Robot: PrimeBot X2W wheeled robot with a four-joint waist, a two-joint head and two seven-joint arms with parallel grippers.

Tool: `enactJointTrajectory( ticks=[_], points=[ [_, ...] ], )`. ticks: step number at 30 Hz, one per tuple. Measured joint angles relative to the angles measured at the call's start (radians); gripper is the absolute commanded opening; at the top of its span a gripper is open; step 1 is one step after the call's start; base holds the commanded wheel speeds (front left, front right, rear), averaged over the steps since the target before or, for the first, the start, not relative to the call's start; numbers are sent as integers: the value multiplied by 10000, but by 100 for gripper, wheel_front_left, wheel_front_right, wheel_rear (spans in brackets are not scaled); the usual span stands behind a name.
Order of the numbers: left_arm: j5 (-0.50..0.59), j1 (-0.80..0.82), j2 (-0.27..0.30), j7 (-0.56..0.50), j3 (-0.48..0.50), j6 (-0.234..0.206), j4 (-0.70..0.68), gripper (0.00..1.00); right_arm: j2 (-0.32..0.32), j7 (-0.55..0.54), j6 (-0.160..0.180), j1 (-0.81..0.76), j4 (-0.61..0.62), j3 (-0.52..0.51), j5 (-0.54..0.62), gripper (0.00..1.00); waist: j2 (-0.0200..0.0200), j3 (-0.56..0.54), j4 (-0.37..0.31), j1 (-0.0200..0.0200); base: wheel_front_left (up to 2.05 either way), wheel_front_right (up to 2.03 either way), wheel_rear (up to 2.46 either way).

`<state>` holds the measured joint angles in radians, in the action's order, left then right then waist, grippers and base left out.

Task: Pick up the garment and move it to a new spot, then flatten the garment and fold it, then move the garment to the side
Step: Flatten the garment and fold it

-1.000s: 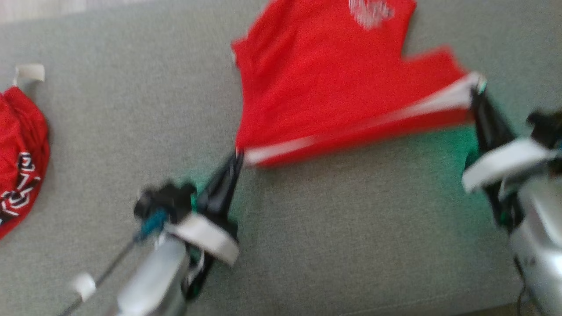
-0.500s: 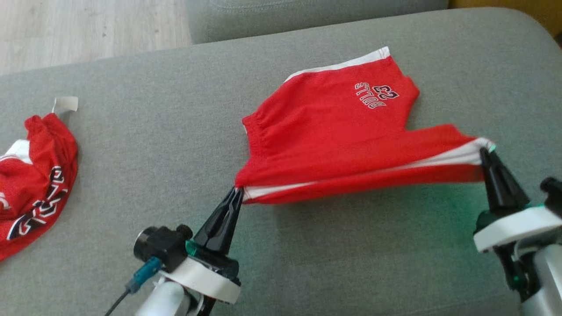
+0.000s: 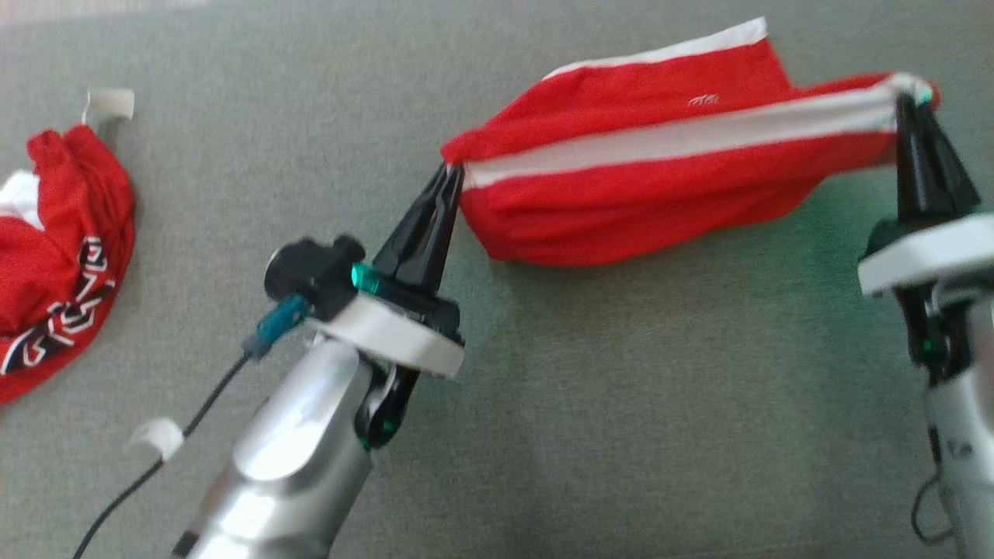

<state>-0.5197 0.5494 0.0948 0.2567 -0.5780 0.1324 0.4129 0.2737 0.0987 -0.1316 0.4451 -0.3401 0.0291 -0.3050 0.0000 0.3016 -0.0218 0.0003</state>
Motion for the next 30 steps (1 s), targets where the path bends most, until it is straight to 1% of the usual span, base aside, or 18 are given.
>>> enactJointTrajectory(
  ticks=[4,8,9,10,14,15,16,17,18,19,20,21,22,23,25,27,30],
  points=[
    [17,560,-190,0,151,-4,805,0,17,428,0,1089,-1116,318,150,0,0,484,135,0,0,0,0],
    [123,990,-345,0,301,-8,1266,0,15,719,0,2078,-2374,725,203,0,0,858,229,0,0,0,0],
    [123,1068,-391,0,288,-6,1358,0,17,761,0,2275,-2719,840,247,0,0,928,256,0,0,0,0],
    [123,1068,-391,0,288,-6,1358,0,17,761,0,2275,-2719,840,247,0,0,928,256,0,0,0,0],
    [121,1216,-468,0,113,-4,1609,0,19,890,0,2791,-3944,1281,339,0,0,1105,380,-1,0,0,0],
    [119,1233,-468,0,69,-4,1615,0,19,966,0,2883,-4172,1352,328,8,0,1133,405,-1,0,0,0],
    [105,1240,-470,0,4,-4,1630,9,19,1028,0,2972,-4370,1450,324,19,0,1155,426,-2,0,0,0],
    [107,1240,-479,0,-42,-4,1661,17,19,1097,2,3069,-4562,1547,316,27,0,1169,440,-2,0,0,0],
    [107,1240,-487,0,-58,-4,1676,25,15,1168,2,3157,-4713,1628,313,40,0,1175,443,-2,0,0,0],
    [107,1241,-491,0,-58,-4,1680,37,13,1231,0,3256,-4865,1701,276,49,0,1174,439,-2,0,0,0],
    [109,1242,-491,0,-50,-4,1693,50,13,1312,0,3338,-4951,1778,234,88,0,1166,427,-2,0,0,0],
    [123,1242,-495,0,-36,-4,1707,78,6,1338,0,3424,-5062,1829,230,100,0,1155,409,-3,0,0,0],
    [178,1242,-495,0,-17,-4,1708,78,-2,1413,0,3496,-5162,1835,232,100,0,1139,388,-2,0,0,0],
    [221,1240,-500,0,27,-2,1714,100,-15,1450,0,3531,-5221,1804,232,100,0,1113,370,-2,0,0,0],
    [336,1222,-531,0,242,-2,1718,100,-58,1498,0,3539,-5319,1770,230,100,0,1012,342,-2,0,0,0],
    [552,1146,-531,0,516,-40,1622,100,-182,1501,0,3432,-5164,1655,81,100,0,864,308,-3,0,0,0],
    [1283,665,-527,0,953,-424,1024,100,-470,1521,0,3001,-4744,1578,-470,100,0,570,255,-3,0,0,0]
  ],
)
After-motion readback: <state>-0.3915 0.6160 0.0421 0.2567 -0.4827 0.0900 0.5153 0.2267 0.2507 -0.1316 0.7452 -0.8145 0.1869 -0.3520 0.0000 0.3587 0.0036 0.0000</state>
